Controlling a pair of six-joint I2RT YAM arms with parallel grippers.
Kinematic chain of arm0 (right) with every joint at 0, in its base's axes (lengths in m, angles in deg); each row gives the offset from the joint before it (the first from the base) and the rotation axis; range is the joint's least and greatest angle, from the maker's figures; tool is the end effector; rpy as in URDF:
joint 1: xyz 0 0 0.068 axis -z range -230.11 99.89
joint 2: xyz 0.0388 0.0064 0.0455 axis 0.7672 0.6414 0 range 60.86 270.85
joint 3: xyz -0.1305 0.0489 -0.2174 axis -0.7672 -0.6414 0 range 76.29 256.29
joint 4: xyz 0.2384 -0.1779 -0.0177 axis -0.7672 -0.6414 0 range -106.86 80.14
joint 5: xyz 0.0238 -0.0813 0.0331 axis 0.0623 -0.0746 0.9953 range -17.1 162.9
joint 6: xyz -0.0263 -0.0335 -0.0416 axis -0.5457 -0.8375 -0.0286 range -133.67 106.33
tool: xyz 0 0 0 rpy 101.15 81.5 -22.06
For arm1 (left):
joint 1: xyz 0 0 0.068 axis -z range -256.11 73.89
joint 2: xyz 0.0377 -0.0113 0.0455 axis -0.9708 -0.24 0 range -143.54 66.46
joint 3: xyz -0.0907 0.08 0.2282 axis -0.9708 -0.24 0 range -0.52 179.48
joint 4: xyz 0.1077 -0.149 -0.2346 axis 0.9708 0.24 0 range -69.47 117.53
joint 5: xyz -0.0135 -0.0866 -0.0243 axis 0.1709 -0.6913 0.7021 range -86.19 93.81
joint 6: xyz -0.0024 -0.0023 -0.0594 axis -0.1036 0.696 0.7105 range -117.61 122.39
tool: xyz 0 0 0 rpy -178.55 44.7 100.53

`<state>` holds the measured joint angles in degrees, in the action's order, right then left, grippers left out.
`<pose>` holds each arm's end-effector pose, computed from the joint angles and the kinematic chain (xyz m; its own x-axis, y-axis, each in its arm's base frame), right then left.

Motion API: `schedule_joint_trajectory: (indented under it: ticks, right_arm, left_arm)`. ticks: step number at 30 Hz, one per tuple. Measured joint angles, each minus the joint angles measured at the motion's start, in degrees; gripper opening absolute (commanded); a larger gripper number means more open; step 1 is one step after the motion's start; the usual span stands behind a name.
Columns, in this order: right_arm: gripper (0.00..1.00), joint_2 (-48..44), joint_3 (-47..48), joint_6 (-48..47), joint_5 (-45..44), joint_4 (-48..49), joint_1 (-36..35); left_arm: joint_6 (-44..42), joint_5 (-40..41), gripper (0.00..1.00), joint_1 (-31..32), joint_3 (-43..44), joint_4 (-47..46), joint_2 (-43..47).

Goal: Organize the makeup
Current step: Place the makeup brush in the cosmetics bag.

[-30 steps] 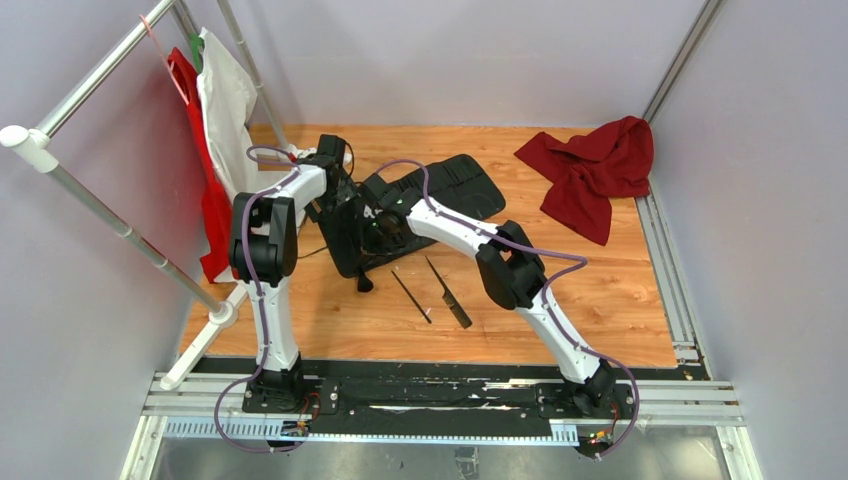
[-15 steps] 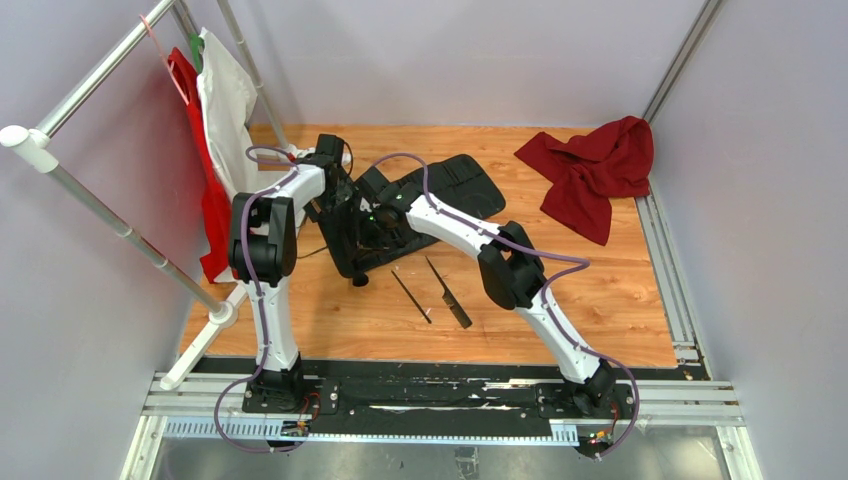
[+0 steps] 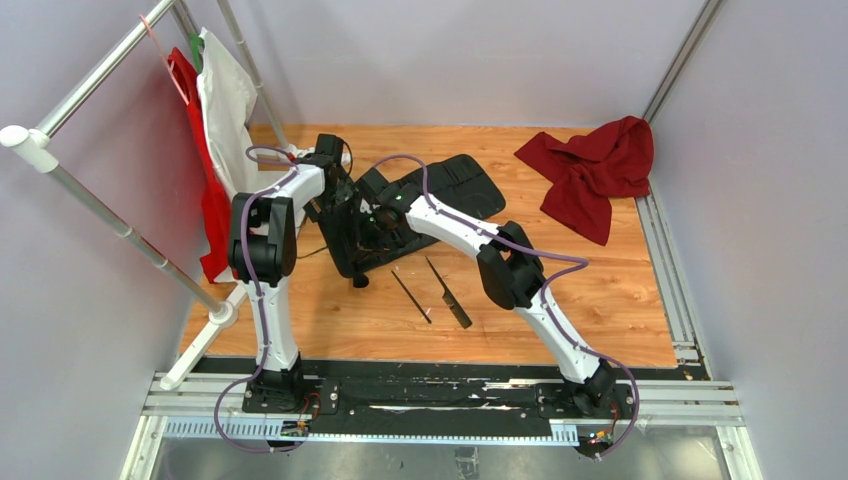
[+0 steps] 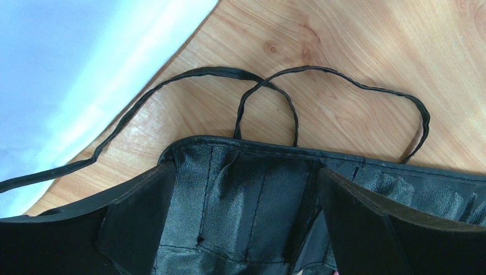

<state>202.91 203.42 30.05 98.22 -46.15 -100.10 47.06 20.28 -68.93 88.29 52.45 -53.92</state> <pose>0.3565 0.4539 0.1630 -0.9598 -0.1716 -0.2223 -0.2784 0.6845 0.6738 0.4686 -0.0467 0.1272 -0.6274 -0.6005 -0.4958 -0.6282 0.7666 -0.1334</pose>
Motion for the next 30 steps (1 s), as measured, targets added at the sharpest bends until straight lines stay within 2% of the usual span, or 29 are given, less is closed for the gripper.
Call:
schedule_joint_trajectory:
  ticks: [30]
  right_arm:
    - [0.01, 0.0, -1.2, 0.0, 0.2, 0.0, 0.0]
  left_arm:
    - [-0.5, -1.0, 0.98, -0.3, 0.0, 0.0, 0.1]
